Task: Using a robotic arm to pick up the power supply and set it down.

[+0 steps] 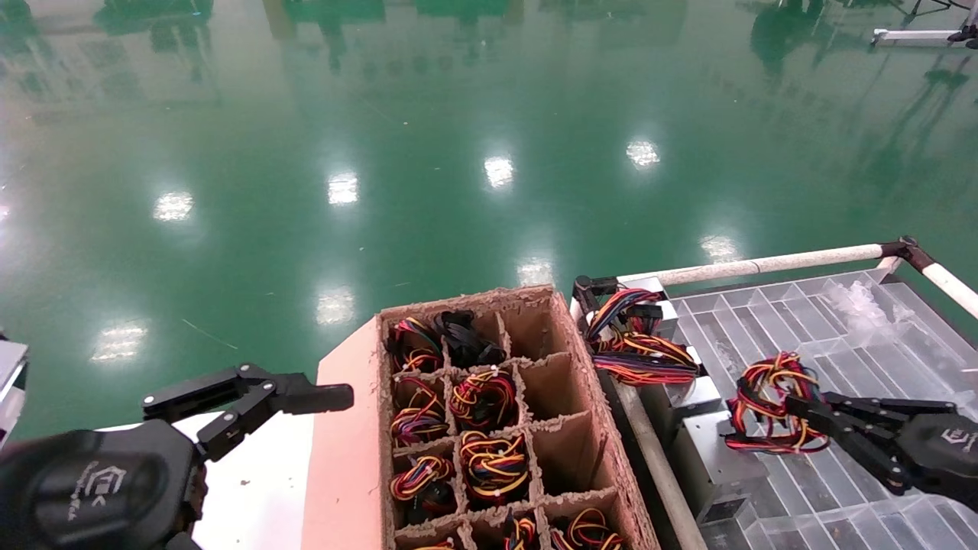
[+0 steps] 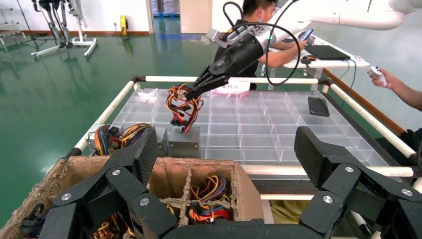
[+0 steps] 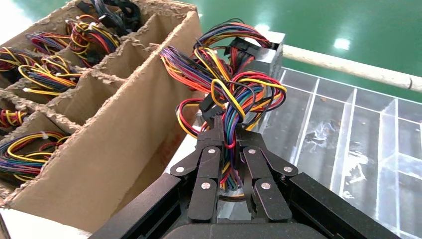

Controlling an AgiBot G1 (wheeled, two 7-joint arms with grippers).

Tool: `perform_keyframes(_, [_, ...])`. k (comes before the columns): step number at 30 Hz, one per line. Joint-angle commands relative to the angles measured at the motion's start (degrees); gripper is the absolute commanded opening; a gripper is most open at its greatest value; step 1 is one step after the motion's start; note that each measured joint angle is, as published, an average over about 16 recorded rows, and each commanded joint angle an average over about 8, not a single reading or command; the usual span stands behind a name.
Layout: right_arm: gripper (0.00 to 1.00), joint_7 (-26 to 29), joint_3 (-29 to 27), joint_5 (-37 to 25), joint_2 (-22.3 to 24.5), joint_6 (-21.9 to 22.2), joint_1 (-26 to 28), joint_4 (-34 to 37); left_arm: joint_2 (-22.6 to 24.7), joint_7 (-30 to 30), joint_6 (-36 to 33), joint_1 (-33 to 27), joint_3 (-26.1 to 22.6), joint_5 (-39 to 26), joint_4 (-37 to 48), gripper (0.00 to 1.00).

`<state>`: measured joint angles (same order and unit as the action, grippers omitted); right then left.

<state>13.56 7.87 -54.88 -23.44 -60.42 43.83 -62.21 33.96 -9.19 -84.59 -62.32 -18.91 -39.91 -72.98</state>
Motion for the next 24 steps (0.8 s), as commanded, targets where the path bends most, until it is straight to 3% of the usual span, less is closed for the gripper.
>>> perform_keyframes(1, [1.00, 0.0, -0.2, 0.1, 0.2, 0.4, -0.4, 0.2, 0.0, 0.0, 0.0, 0.0, 0.0, 0.0, 0.0, 1.00])
perform_keyframes(15, [1.00, 0.2, -0.3, 0.5, 0.4, -0.1, 0.0, -0.3, 0.0, 0.0, 0.0, 0.0, 0.0, 0.0, 0.0, 1.00])
perform_keyframes(24, [1.00, 2.1, -2.9, 4.3, 3.6, -2.0, -0.1, -3.8, 0.0, 0.0, 0.0, 0.0, 0.0, 0.0, 0.0, 1.00])
